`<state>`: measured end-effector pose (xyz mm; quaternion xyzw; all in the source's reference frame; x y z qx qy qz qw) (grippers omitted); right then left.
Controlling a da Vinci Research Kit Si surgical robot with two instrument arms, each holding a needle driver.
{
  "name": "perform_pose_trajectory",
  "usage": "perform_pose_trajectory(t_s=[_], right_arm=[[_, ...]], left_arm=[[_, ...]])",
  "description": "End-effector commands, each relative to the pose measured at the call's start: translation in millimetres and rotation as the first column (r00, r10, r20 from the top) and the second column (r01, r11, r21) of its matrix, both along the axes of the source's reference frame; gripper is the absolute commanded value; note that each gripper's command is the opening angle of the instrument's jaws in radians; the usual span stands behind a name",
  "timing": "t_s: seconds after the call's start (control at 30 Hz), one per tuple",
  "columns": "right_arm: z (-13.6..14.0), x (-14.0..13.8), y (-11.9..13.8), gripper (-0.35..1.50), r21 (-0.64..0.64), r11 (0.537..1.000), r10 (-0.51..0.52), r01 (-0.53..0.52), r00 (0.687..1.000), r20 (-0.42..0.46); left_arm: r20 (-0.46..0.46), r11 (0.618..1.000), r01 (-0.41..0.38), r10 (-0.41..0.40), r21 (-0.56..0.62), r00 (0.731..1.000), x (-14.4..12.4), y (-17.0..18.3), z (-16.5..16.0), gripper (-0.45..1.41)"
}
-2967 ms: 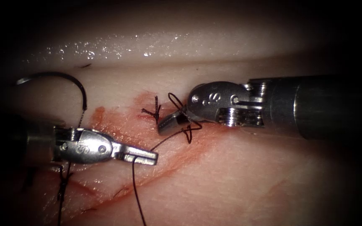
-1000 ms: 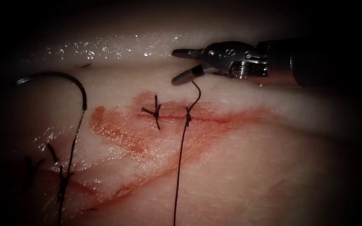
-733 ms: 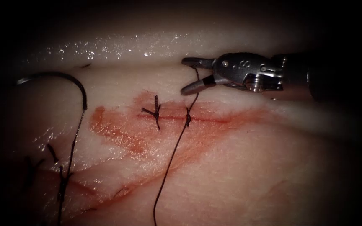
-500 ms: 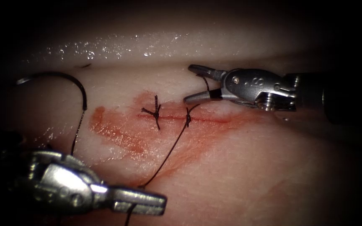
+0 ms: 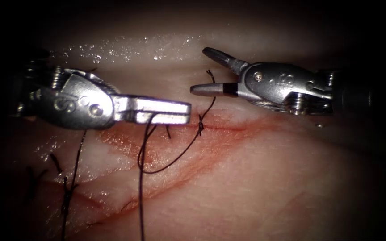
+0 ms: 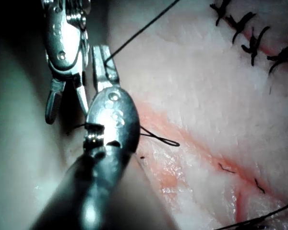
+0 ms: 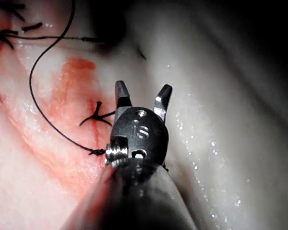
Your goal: Wound Closure
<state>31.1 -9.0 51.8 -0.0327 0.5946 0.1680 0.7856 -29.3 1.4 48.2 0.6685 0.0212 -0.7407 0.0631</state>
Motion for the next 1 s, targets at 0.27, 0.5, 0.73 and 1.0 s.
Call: perform_pose_trajectory(t_s=[0.27, 0.5, 0.73, 1.0], right_arm=[[8.3, 8.5, -5.6, -0.35, -0.031, 0.995, -0.099, 0.095, 0.982, -0.160], [8.6, 9.6, -7.3, -0.35, -0.020, 0.970, -0.234, 0.241, 0.913, -0.333], [6.9, 7.8, -8.3, -0.35, -0.017, 0.965, -0.229, 0.262, 0.810, -0.540], [5.4, 7.8, -8.0, -0.35, 0.029, 0.962, -0.199, 0.272, 0.768, -0.609]], left_arm=[[0.135, 0.999, -0.031, 0.027, 0.026, 0.990, -2.0, 2.9, -0.7, -0.45], [0.204, 0.996, -0.090, 0.085, 0.017, 0.975, -0.4, 5.0, 3.9, -0.45], [0.212, 0.996, -0.090, 0.088, -0.001, 0.973, 1.0, 6.0, 8.4, -0.45], [0.215, 0.998, -0.055, 0.047, 0.030, 0.975, 0.4, 6.3, 10.9, -0.45]])
